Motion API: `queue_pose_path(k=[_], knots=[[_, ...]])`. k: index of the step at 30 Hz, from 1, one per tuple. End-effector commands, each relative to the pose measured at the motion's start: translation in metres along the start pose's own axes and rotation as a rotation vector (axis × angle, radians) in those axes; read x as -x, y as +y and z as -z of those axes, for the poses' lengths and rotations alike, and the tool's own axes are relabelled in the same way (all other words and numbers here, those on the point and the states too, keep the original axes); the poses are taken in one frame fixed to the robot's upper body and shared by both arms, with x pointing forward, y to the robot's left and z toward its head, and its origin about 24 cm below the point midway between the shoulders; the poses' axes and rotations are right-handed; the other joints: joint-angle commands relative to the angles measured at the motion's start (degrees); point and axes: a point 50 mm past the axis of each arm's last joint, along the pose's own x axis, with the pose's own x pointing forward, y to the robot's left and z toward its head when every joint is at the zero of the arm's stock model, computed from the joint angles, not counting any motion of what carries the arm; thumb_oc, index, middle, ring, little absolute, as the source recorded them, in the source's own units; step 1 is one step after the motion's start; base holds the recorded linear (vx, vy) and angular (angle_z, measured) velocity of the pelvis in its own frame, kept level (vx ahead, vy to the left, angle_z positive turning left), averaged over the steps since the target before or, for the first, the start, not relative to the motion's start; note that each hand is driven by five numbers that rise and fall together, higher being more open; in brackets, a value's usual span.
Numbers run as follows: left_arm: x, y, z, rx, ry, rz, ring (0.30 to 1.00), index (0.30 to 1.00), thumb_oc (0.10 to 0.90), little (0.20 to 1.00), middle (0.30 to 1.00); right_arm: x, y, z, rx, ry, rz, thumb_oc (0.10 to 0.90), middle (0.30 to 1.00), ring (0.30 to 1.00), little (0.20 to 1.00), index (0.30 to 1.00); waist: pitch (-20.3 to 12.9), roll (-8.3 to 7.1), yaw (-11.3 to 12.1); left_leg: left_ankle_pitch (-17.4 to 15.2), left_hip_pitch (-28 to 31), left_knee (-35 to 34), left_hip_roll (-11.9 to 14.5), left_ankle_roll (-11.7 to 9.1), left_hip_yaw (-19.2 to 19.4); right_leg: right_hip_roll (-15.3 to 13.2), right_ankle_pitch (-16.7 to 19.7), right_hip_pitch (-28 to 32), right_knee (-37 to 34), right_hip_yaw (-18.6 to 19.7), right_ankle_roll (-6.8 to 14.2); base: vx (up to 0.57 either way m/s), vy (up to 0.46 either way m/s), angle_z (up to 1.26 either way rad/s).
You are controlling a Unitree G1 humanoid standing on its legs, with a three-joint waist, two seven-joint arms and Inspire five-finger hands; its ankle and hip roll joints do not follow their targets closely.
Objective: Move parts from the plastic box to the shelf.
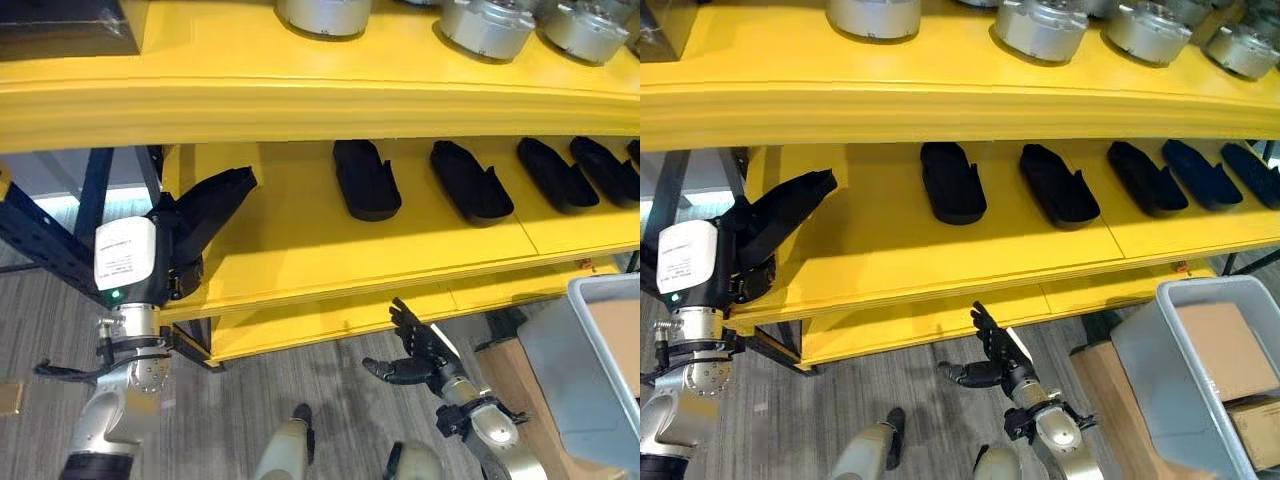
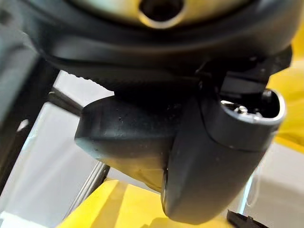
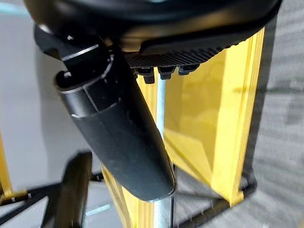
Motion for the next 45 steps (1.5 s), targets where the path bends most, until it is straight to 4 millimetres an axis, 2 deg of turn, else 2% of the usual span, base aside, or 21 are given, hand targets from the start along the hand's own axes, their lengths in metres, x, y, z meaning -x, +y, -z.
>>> queue_pose_path(k=[1,2,3,4,6,8,11,14,15,17,22,23,32,45], knots=[[-0.029,0.057,-0.031,0.033,-0.184,-0.331,0.3,0.3,0.4,0.3,0.3,-0.008,-0.012,-0.038,0.046,-0.197,0.02,0.9,1.0,1.0,1.0,1.0,-1.67,0.79,0.23,-1.59,2.72,-3.61,7.53,-6.01,-2.47,-1.95,9.49,4.95,-21.64,0.26,2.83,0.07,-0.259,-0.12],[-0.029,0.057,-0.03,0.037,-0.185,-0.332,0.3,0.3,0.4,0.3,0.3,-0.008,-0.012,-0.038,0.05,-0.198,0.02,0.9,1.0,1.0,1.0,1.0,-1.4,0.56,0.43,-2.0,2.57,-3.0,8.09,-6.94,-2.6,-4.55,13.15,4.9,-26.64,-0.02,4.01,0.04,-0.133,-0.22],[-0.029,0.057,-0.03,0.037,-0.186,-0.332,0.3,0.3,0.4,0.3,0.3,-0.008,-0.012,-0.038,0.05,-0.198,0.02,0.9,1.0,1.0,1.0,1.0,-1.42,0.53,0.56,-2.16,2.57,-2.84,8.0,-6.83,-2.41,-4.49,14.0,5.49,-27.96,-0.15,4.23,0.05,-0.228,-0.12],[-0.024,0.055,-0.027,0.031,-0.176,-0.324,0.3,0.3,0.4,0.3,0.3,-0.01,-0.011,-0.041,0.073,-0.207,0.014,0.9,1.0,1.0,1.0,1.0,-1.08,0.3,1.95,-3.12,2.56,-0.33,9.9,-8.21,-1.29,-8.2,19.53,6.34,-31.25,-5.22,6.44,0.09,-0.232,-0.24],[-0.02,0.049,-0.026,0.025,-0.169,-0.286,0.3,0.3,0.4,0.3,0.3,-0.007,-0.011,-0.038,0.072,-0.192,0.014,0.9,1.0,1.0,1.0,1.0,-1.72,-0.66,1.25,-3.0,2.4,-0.07,10.11,-9.0,-1.88,-6.12,18.72,7.83,-31.37,-3.08,6.74,0.13,-0.281,-0.26],[-0.009,0.04,-0.021,0.05,-0.135,-0.24,0.3,0.3,0.4,0.3,0.3,0.0,-0.017,-0.034,0.066,-0.167,0.02,0.9,1.0,1.0,1.0,1.0,-3.95,-1.25,0.97,-2.84,3.98,-1.45,10.81,-10.17,-2.05,-5.53,16.97,8.09,-29.25,-5.33,7.57,0.23,-0.276,0.34],[-0.009,0.033,-0.024,0.089,-0.132,-0.211,0.3,0.3,0.4,0.3,0.3,0.006,-0.026,-0.03,0.055,-0.151,0.056,0.9,1.0,1.0,1.0,1.0,-4.53,-0.37,-0.95,-0.65,3.51,-3.07,13.59,-12.21,-3.63,-2.64,12.47,9.85,-27.76,-6.56,7.04,0.09,-0.251,0.23],[-0.009,0.031,-0.026,0.116,-0.132,-0.202,0.3,0.3,0.4,0.3,0.3,0.008,-0.032,-0.03,0.061,-0.15,0.09,0.9,1.0,1.0,1.0,1.0,-5.31,0.71,-1.93,1.97,3.42,-4.7,16.36,-14.11,-2.15,-1.15,9.74,10.58,-27.33,-9.05,6.7,0.07,-0.167,0.58],[-0.009,0.029,-0.025,0.129,-0.125,-0.199,0.3,0.3,0.4,0.3,0.3,0.008,-0.034,-0.031,0.059,-0.153,0.1,0.9,1.0,1.0,1.0,1.0,-5.44,1.35,-2.39,3.23,3.74,-5.4,18.44,-15.02,-0.49,-0.15,8.32,10.79,-26.86,-9.65,6.36,0.1,-0.162,0.39],[-0.008,0.029,-0.024,0.135,-0.12,-0.198,0.3,0.3,0.4,0.3,0.3,0.007,-0.033,-0.031,0.059,-0.155,0.097,0.9,1.0,1.0,1.0,1.0,-5.29,1.82,-2.62,3.65,4.29,-5.47,19.62,-15.63,0.11,0.47,7.66,10.43,-26.2,-9.07,6.11,0.08,-0.089,0.19],[-0.008,0.03,-0.021,0.13,-0.105,-0.201,0.3,0.3,0.4,0.3,0.3,0.004,-0.031,-0.033,0.063,-0.158,0.075,0.9,1.0,1.0,1.0,1.0,-4.31,2.01,-2.29,2.95,5.48,-5.21,20.69,-15.73,0.75,1.05,6.27,9.06,-23.74,-6.51,5.71,0.04,-0.031,-0.24],[-0.009,0.03,-0.021,0.131,-0.099,-0.202,0.3,0.3,0.4,0.3,0.3,0.004,-0.031,-0.032,0.061,-0.151,0.074,0.9,1.0,1.0,1.0,1.0,-3.76,1.99,-2.41,2.61,4.88,-4.23,20.9,-15.79,0.38,0.93,5.59,8.5,-21.85,-6.47,5.69,0.04,-0.05,-0.24],[-0.013,0.033,-0.023,0.133,-0.091,-0.237,0.3,0.3,0.4,0.3,0.3,0.004,-0.031,-0.031,0.041,-0.151,0.079,0.9,1.0,1.0,1.0,1.0,-4.04,1.54,-2.67,3.29,3.76,-3.85,22.73,-16.99,-0.43,2.97,3.04,7.78,-19.76,-6.43,4.79,0.05,-0.048,0.07],[-0.017,0.039,-0.009,0.108,0.005,-0.325,0.3,0.3,0.4,0.3,0.3,0.002,-0.025,-0.03,0.041,-0.139,0.039,0.9,1.0,1.0,1.0,1.0,-4.39,0.66,-2.04,3.21,3.32,-3.62,24.08,-17.69,-1.23,4.56,1.45,7.36,-18.48,-6.18,4.13,0.02,-0.024,0.01]])
